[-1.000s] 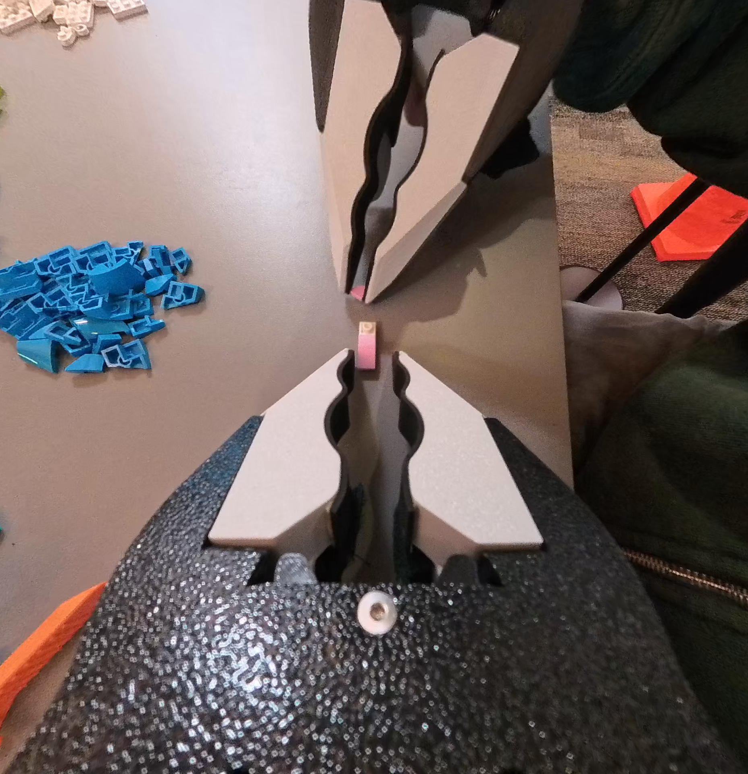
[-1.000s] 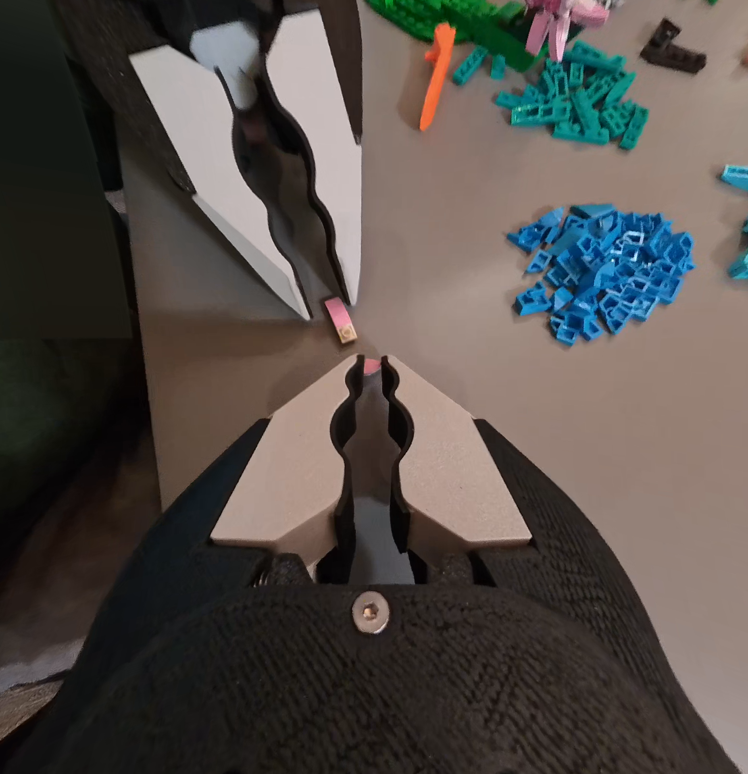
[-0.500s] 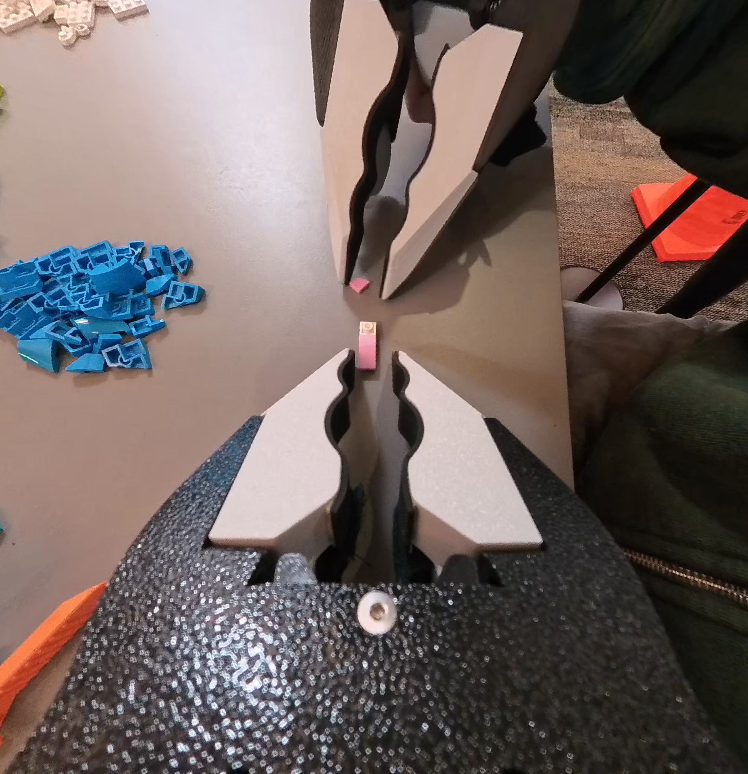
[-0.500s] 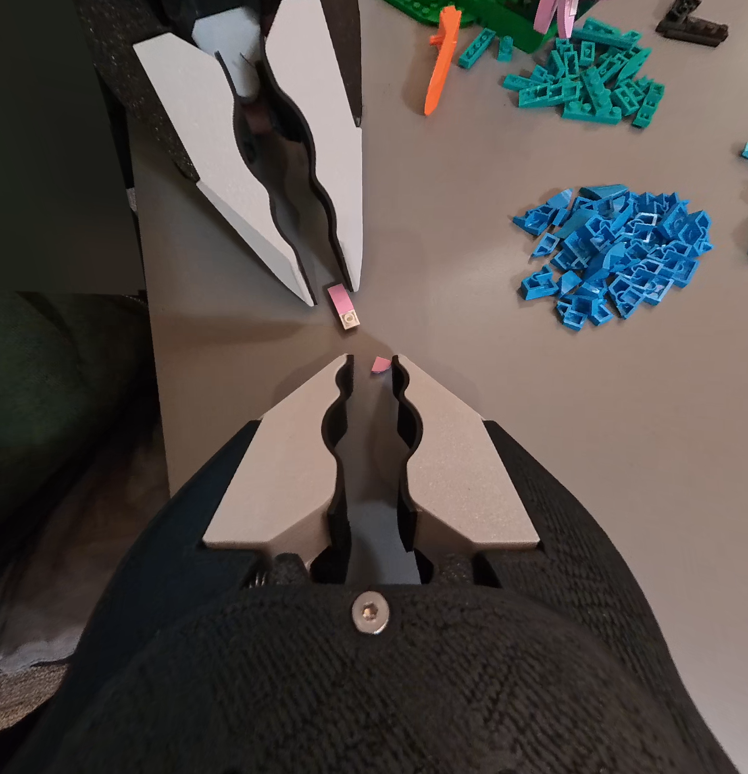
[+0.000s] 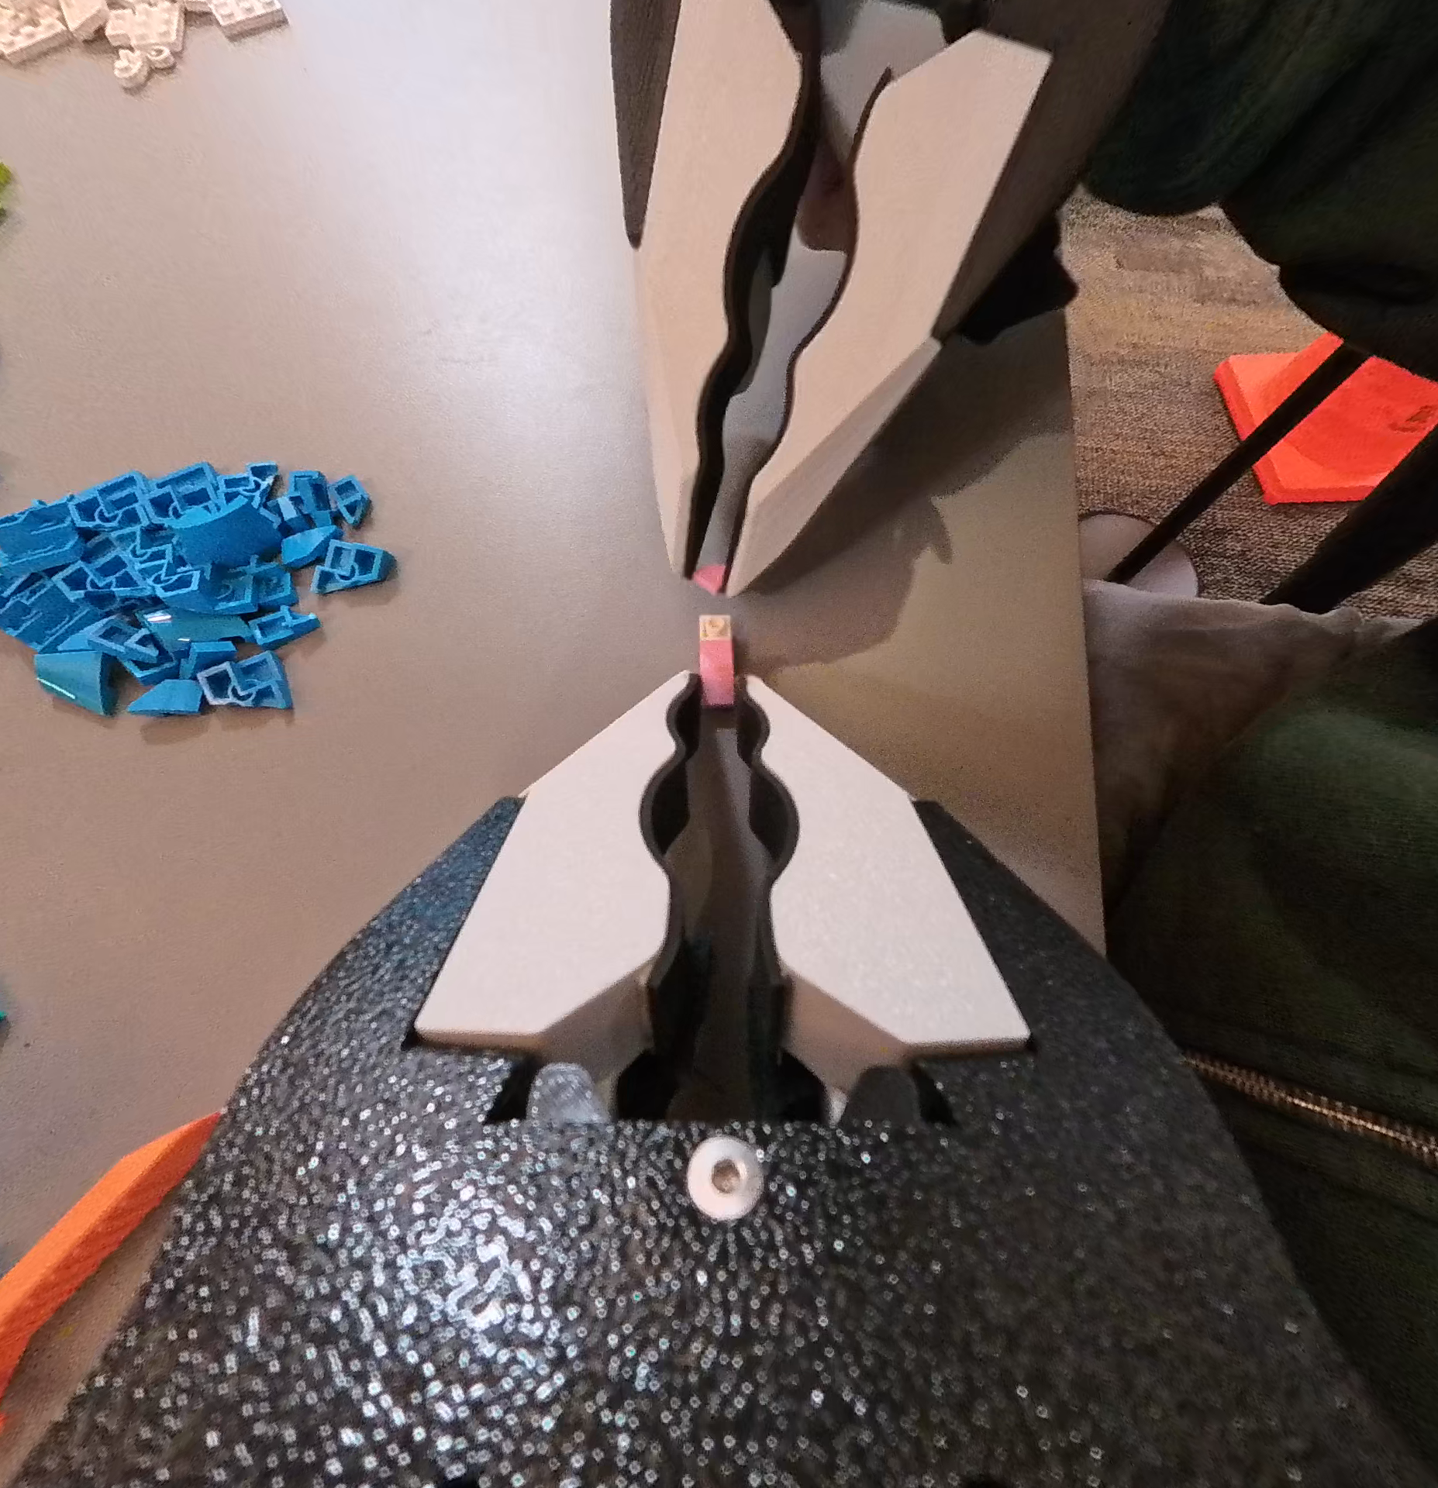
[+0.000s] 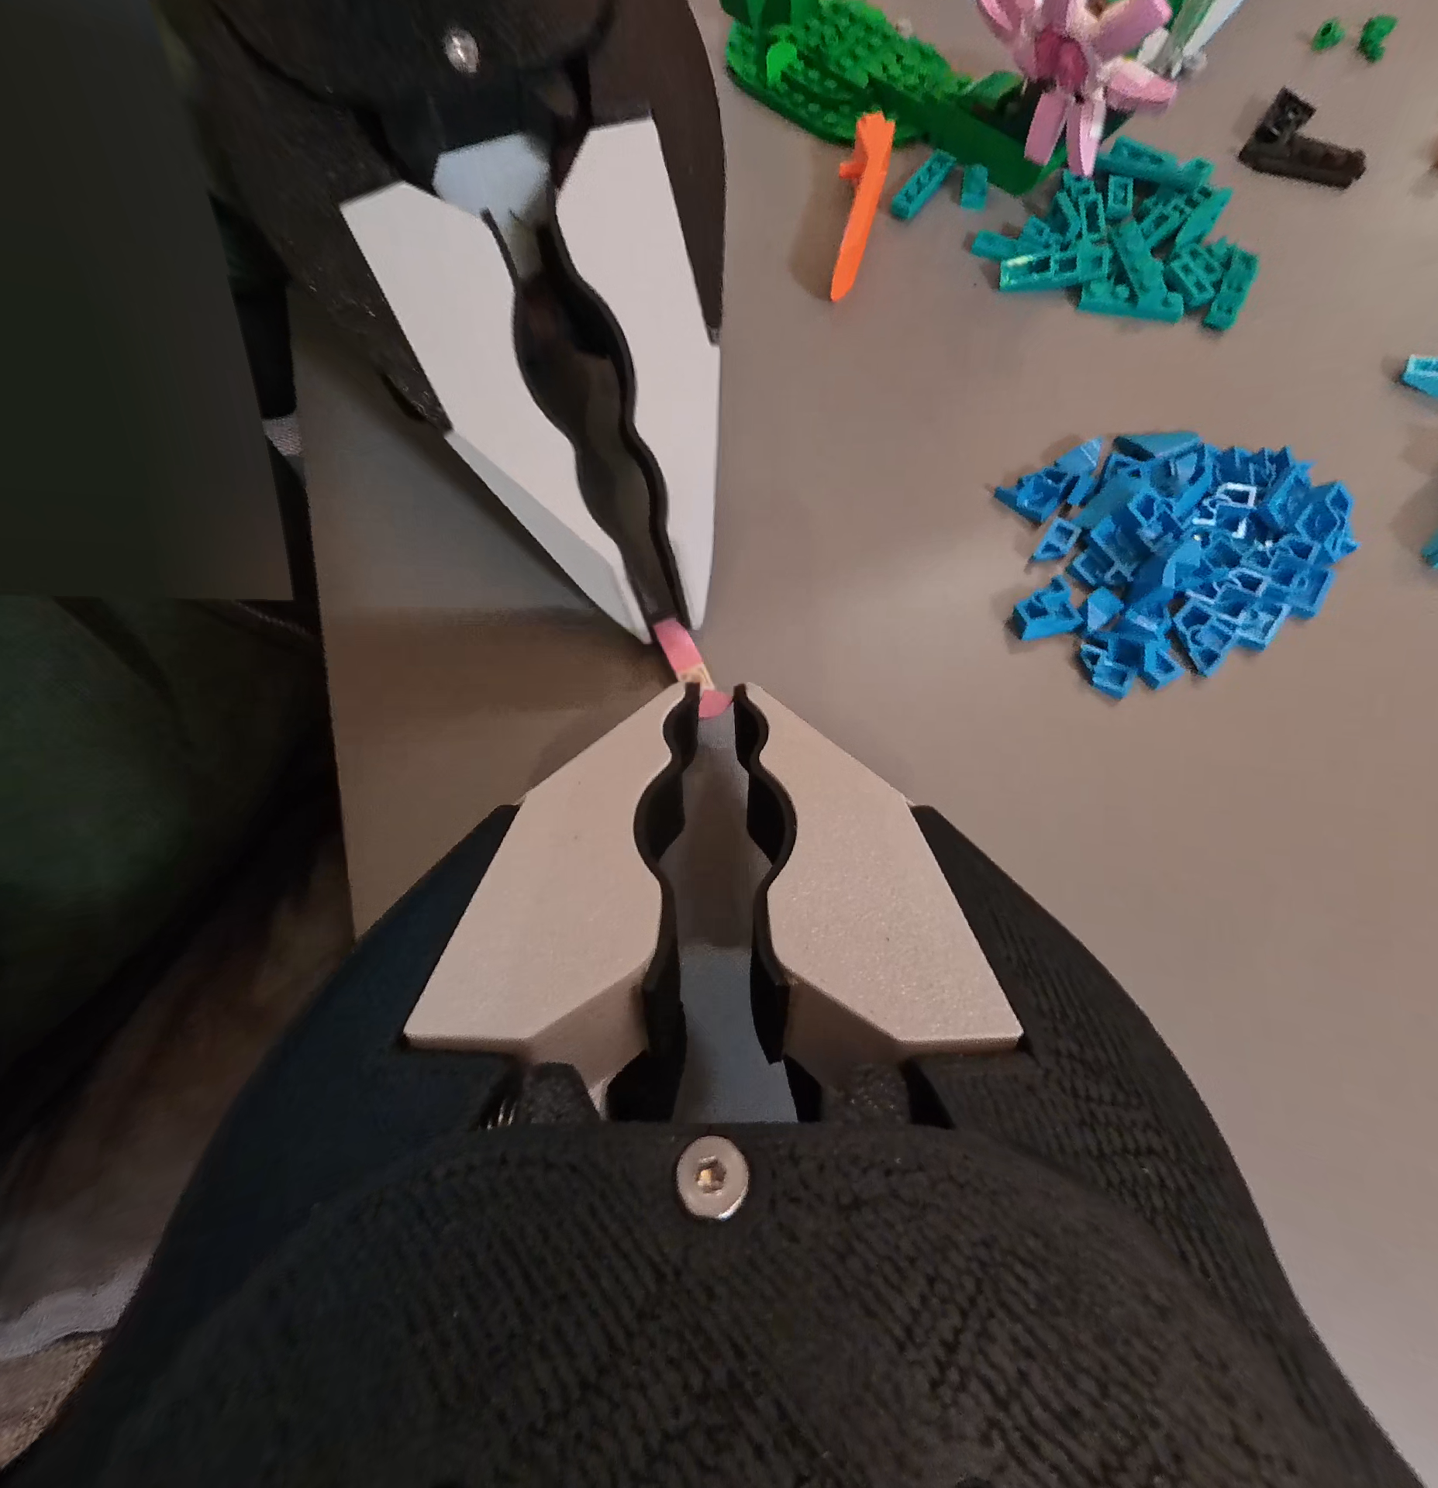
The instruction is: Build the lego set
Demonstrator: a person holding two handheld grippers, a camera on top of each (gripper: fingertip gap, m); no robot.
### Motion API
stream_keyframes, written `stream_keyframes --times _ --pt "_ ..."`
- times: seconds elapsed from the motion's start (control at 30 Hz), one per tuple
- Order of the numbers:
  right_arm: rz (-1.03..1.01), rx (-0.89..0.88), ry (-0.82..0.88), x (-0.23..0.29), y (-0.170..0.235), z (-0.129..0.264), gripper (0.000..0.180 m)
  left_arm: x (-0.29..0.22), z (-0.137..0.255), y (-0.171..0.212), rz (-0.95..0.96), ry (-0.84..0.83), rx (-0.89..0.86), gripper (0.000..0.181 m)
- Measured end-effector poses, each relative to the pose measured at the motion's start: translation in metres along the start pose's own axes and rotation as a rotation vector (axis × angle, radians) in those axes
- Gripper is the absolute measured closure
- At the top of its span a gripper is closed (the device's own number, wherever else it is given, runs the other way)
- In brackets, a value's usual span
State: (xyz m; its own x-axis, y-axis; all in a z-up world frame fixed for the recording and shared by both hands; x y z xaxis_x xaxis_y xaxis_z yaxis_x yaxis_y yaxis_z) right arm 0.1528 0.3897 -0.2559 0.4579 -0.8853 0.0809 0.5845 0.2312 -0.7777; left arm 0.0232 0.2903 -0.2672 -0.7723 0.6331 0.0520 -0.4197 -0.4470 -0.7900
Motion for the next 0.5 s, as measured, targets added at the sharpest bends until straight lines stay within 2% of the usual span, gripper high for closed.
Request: stream_keyframes --times 0.03,0.5 --pt "0.005 0.0 -0.003 0.0015 -0.0015 -0.0013 0.173 0.0 -0.0001 0.0 0.0 0.0 0.0 0.174" --pt "-0.048 -0.01 -0.016 0.0011 -0.0007 -0.0091 0.173 0.0 -0.0003 -0.0001 0.0 0.0 0.0 0.174"
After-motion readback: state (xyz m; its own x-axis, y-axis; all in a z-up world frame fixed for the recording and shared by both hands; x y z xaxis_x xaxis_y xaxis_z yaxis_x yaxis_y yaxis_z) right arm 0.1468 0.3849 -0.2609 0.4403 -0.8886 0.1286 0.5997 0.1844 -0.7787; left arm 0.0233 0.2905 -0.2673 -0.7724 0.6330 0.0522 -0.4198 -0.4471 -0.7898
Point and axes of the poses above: each gripper's, where its closed fingertips meet, z back along the fingers, y out of its underside, x = y × z across the jaws, the point moved 10 cm from there along z, back along the fingers, and after that the axes turned 6 degrees about -y, right-handed, at the moved point
